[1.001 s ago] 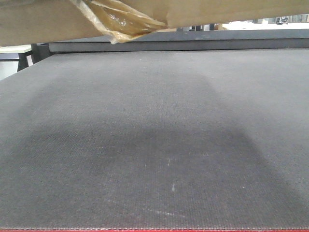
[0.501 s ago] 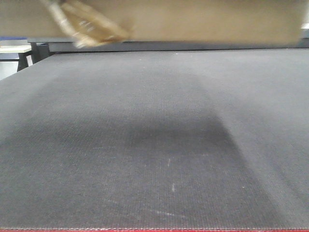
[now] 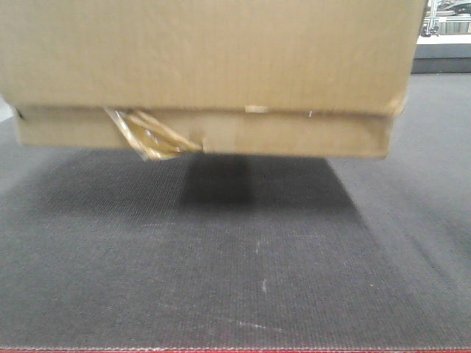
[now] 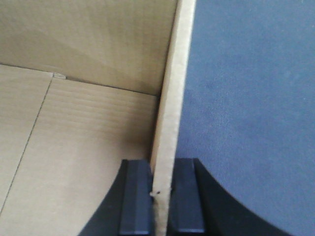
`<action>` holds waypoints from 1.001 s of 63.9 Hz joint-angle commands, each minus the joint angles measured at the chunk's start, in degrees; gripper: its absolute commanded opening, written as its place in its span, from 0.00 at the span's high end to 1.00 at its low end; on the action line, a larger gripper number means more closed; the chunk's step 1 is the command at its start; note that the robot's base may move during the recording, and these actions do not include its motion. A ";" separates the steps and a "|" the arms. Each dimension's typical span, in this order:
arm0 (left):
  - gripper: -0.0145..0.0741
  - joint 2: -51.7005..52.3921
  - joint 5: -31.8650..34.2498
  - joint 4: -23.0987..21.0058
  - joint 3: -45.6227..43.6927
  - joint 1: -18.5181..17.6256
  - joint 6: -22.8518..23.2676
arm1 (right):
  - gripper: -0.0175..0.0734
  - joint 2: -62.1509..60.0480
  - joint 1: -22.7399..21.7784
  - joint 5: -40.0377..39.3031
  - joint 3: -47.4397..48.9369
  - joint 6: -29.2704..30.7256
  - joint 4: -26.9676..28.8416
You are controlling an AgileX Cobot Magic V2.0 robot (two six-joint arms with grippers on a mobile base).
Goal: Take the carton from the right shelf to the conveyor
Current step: 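Lower the carton onto the conveyor belt with both grippers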
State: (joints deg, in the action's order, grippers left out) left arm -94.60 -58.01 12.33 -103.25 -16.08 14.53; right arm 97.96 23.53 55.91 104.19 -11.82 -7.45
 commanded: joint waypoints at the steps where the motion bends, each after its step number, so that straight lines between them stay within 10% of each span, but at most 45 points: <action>1: 0.85 -1.28 3.71 1.52 -0.31 0.45 -0.80 | 0.88 1.60 -0.60 -3.33 0.41 0.72 -2.74; 13: 0.74 -3.33 4.24 2.32 -0.31 0.45 -0.80 | 0.69 3.61 -0.60 -4.94 0.41 0.72 -3.89; 27: 0.15 -3.37 4.36 2.38 -0.41 0.45 -0.80 | 0.17 3.05 -0.60 -4.15 0.41 0.72 -4.41; 42: 0.23 1.14 1.99 2.38 -0.41 0.45 -1.81 | 0.28 -2.02 -0.60 -1.74 0.41 0.72 -4.41; 56: 0.28 8.76 -0.86 3.13 1.38 1.12 -5.69 | 0.71 -9.56 -0.77 2.40 0.01 0.72 -4.41; 64: 0.53 14.76 1.88 3.38 8.70 3.26 -5.69 | 0.90 -13.69 -2.07 1.92 -3.88 0.72 -4.41</action>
State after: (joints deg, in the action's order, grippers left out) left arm -83.52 -57.89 15.39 -98.77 -14.20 9.32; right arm 87.24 22.59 58.15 102.71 -11.59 -10.93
